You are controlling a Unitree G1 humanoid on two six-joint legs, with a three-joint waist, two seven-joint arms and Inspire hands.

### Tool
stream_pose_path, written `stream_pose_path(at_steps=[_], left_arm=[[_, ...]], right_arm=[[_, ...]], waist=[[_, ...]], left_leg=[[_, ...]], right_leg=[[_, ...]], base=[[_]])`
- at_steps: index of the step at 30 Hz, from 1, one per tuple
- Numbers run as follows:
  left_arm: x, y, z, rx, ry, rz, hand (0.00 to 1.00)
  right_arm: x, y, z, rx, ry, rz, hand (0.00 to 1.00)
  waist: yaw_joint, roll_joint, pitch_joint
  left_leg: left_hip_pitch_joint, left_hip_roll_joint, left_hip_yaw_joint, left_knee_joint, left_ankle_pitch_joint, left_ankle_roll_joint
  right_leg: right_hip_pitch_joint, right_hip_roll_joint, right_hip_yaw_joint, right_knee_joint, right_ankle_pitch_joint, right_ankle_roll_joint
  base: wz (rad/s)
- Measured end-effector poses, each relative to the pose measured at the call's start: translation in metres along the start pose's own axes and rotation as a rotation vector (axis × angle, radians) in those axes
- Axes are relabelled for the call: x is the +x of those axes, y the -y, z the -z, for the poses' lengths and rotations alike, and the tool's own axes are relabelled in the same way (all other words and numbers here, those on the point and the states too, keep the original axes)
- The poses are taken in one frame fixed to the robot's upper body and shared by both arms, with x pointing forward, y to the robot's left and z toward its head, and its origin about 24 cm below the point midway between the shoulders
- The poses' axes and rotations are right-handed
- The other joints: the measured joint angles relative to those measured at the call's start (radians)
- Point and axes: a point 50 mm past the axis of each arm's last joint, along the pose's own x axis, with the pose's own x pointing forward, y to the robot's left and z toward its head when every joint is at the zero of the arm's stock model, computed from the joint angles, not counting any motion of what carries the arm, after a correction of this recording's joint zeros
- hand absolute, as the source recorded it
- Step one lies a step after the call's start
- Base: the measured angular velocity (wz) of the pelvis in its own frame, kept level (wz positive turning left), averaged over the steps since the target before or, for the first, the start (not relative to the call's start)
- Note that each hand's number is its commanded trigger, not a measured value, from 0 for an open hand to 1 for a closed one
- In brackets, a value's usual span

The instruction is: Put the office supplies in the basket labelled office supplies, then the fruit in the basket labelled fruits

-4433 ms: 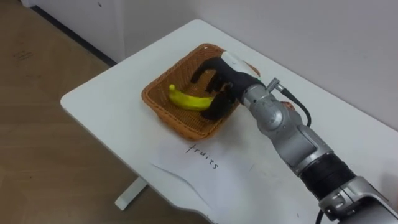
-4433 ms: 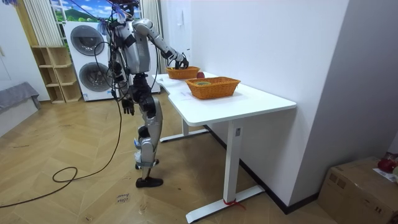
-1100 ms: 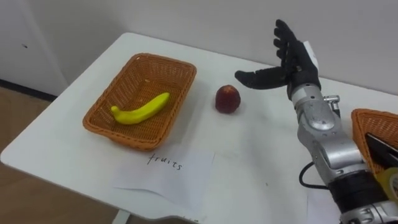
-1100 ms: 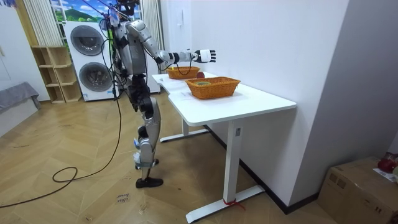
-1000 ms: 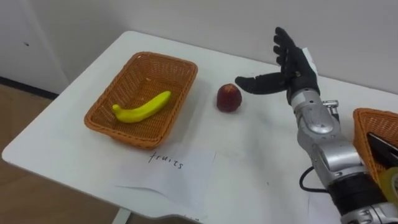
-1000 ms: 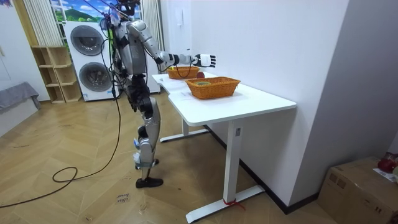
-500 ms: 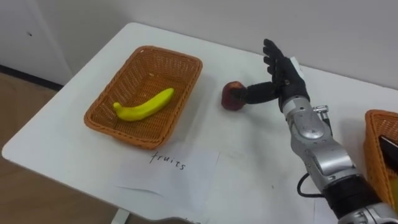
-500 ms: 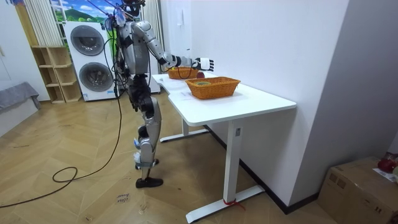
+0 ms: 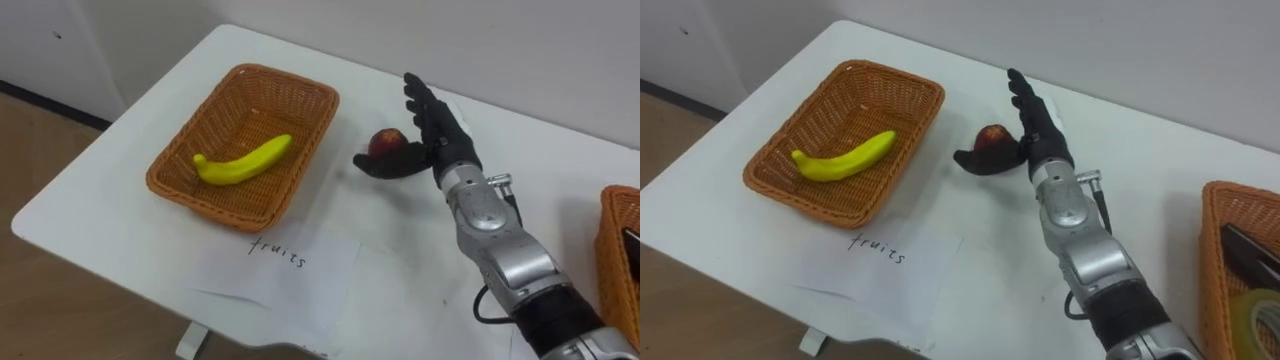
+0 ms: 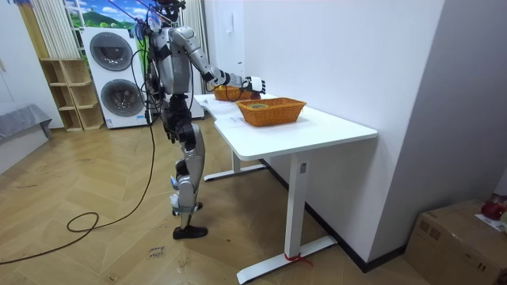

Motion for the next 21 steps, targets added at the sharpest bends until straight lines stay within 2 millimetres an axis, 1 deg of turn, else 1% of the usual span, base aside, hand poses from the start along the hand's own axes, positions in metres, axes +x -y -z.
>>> stream_pose_path(at_steps=[4, 17, 21], left_arm=[[0.0, 0.0, 0.002, 0.001, -0.003, -0.005, 0.0], [-0.001, 0.001, 0.003, 0.003, -0.007, -0.001, 0.0], [-0.001, 0.001, 0.003, 0.003, -0.008, -0.001, 0.0]], right_arm=[[0.0, 0.002, 0.008, -0.007, -0.035, 0.007, 0.0], [0.0, 0.001, 0.008, -0.098, -0.02, -0.01, 0.0], [0.0, 0.003, 0.015, -0.132, -0.048, -0.001, 0.0]], waist=[[-0.001, -0.002, 0.0019], [0.003, -0.007, 0.0047], [0.019, -0.009, 0.006]], left_leg=[[-0.001, -0.001, -0.001, 0.0, 0.0, 0.0], [-0.001, 0.0, -0.001, -0.003, 0.0, 0.0], [-0.001, 0.0, -0.001, -0.002, 0.0, 0.0]], right_leg=[[0.0, 0.0, 0.006, 0.0, 0.0, 0.0], [-0.001, 0.001, 0.009, 0.0, 0.0, 0.0], [-0.003, 0.001, 0.008, 0.0, 0.0, 0.0]], base=[[0.0], [0.0], [0.0]])
